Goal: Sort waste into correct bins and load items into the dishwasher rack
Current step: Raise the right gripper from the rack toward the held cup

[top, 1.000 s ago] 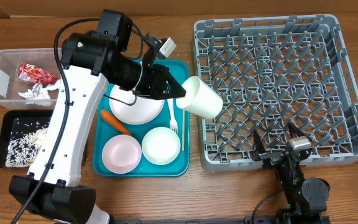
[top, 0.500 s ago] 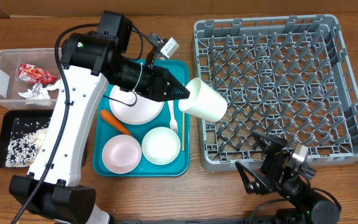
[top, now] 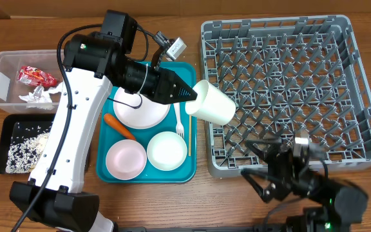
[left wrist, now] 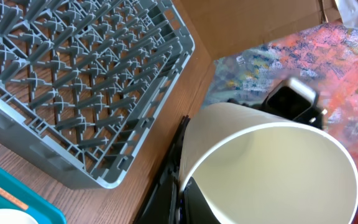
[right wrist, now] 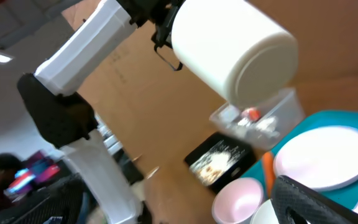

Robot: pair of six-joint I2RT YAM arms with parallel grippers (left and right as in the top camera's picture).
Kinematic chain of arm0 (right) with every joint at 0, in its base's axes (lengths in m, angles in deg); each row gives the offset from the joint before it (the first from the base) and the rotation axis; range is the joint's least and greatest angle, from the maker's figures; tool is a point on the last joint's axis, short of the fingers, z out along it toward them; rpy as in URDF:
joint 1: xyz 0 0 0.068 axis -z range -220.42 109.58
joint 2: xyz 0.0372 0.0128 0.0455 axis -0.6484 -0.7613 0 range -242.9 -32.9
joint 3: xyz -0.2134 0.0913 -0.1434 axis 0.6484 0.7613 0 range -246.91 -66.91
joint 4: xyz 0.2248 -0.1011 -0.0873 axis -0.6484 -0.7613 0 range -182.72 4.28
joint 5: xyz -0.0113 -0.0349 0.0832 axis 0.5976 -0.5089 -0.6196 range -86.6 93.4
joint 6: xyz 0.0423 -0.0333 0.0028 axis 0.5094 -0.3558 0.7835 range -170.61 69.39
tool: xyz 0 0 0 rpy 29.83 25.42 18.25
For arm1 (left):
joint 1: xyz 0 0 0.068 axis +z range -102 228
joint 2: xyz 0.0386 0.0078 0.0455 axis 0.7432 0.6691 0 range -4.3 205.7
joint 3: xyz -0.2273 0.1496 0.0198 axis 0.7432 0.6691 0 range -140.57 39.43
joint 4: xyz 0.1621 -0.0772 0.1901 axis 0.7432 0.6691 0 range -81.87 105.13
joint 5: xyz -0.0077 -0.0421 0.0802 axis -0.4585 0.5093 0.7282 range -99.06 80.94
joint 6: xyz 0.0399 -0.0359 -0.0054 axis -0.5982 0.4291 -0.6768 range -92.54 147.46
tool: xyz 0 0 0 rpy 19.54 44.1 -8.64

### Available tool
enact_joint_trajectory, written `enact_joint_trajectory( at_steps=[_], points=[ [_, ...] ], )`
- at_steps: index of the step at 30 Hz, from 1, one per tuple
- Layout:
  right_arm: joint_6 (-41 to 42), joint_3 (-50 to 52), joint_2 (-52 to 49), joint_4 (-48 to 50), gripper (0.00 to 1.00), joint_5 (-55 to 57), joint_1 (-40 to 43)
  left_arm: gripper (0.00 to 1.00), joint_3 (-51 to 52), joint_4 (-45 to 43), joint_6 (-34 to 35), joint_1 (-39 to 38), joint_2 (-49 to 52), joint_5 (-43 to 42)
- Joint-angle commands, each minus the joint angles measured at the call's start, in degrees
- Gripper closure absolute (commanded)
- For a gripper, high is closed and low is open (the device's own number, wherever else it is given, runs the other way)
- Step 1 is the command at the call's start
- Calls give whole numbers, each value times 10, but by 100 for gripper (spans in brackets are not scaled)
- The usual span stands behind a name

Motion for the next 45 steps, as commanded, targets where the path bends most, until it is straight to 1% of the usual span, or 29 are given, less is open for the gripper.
enact_joint_trajectory(
  at_steps=[1,4,8,11,13,15,18,21,23,26,30,37,41,43,45],
  points=[
    [10,-65,-96,3,0,-59,2,96,1,-4,-22,-4,1,-17],
    [6,-103,-184,27,0,-55,2,96,1,-5,-22,-3,1,-15],
    [28,-108,-268,135,0,-51,2,96,2,-14,-21,-3,3,-16],
    [58,-108,-323,206,0,-52,2,96,3,-24,-5,-3,8,-16],
    [57,-108,-349,237,0,-51,2,96,3,-33,1,-3,13,-20],
    [57,-108,-376,268,0,-51,2,96,3,-41,3,-1,22,-43],
    [57,-108,-414,337,0,-56,2,96,3,-54,0,9,39,-109],
    [57,-108,-440,410,0,-78,2,96,3,-65,-2,19,64,-153],
    [57,-108,-450,450,3,-97,2,96,3,-64,-5,22,86,-170],
    [55,-108,-452,459,5,-103,2,96,3,-64,-8,20,121,-200],
    [44,-108,-453,459,5,-100,2,96,3,-63,-35,14,149,-269],
    [-9,-108,-463,446,5,-84,2,96,3,-62,-45,3,153,-270],
    [-23,-108,-488,442,5,-59,2,96,3,-43,-46,3,154,-267],
    [-28,-108,-502,442,4,-50,2,96,3,-35,-50,3,154,-259],
    [-37,-113,-517,444,4,-51,2,96,3,-27,-52,3,154,-232]
  ],
)
